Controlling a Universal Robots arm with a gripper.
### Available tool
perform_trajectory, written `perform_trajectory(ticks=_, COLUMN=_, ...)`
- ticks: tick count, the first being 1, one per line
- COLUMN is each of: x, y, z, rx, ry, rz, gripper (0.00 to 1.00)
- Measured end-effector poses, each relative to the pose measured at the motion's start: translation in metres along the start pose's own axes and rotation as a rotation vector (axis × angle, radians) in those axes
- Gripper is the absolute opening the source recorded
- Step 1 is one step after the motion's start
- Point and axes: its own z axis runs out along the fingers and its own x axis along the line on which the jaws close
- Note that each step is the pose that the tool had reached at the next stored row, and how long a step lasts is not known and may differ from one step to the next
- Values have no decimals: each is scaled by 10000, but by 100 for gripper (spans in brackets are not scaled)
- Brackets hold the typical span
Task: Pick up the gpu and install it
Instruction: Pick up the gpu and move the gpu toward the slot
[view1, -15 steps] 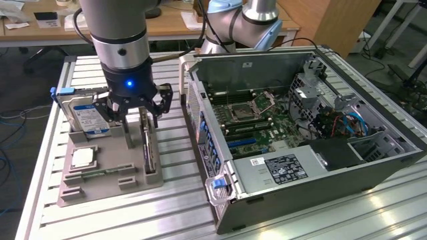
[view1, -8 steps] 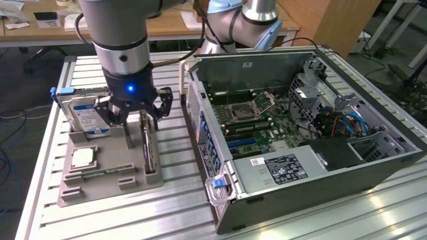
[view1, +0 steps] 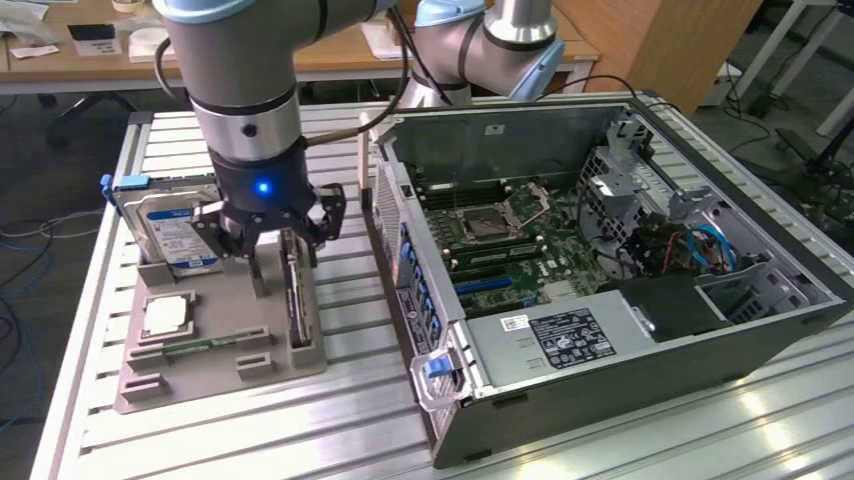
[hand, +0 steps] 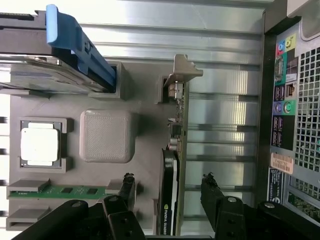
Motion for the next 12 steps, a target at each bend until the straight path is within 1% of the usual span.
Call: perform_trajectory(ticks=12, x=4, y=-8, z=172, rx=0, ry=0, rz=1, gripper=65)
